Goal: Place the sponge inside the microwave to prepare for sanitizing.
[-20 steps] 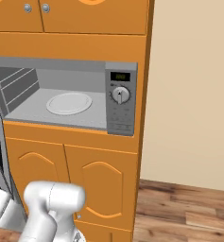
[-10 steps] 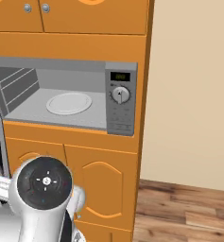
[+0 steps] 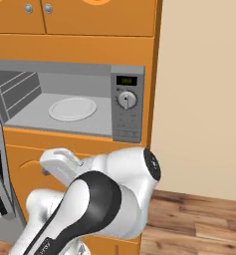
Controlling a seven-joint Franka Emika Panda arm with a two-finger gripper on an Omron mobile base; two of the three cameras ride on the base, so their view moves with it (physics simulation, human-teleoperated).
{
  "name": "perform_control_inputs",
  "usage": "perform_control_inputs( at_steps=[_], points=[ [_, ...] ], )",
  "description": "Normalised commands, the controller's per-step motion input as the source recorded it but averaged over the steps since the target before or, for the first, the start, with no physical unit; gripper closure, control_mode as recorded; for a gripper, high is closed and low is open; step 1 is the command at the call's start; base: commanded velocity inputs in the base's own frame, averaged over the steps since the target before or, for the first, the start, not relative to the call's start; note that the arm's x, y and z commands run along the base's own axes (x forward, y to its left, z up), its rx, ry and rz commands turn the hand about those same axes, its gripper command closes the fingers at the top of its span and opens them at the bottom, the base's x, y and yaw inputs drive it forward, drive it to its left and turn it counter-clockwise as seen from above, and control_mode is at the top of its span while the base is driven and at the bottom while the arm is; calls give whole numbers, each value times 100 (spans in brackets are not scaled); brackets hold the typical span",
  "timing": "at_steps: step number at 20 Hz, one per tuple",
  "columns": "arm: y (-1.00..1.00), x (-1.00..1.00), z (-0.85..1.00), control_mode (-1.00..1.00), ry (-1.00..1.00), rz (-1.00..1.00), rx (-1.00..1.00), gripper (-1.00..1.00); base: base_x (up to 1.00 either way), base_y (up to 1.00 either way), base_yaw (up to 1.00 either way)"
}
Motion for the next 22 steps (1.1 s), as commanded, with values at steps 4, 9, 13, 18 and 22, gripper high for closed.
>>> perform_control_inputs(
  at_steps=[4, 9, 13, 18, 22],
  points=[
    [5, 65, -32, -100, 4, 16, 34, -100, 0, 0, 0],
    [34, 19, -14, -100, 9, 23, 31, -100, 0, 0, 0],
    [69, -8, 18, -100, 18, 25, 9, -100, 0, 0, 0],
    [71, -2, 19, -100, 13, 16, -1, -100, 0, 0, 0],
    [61, -5, 0, -100, 1, 2, 0, -100, 0, 0, 0]
  ],
)
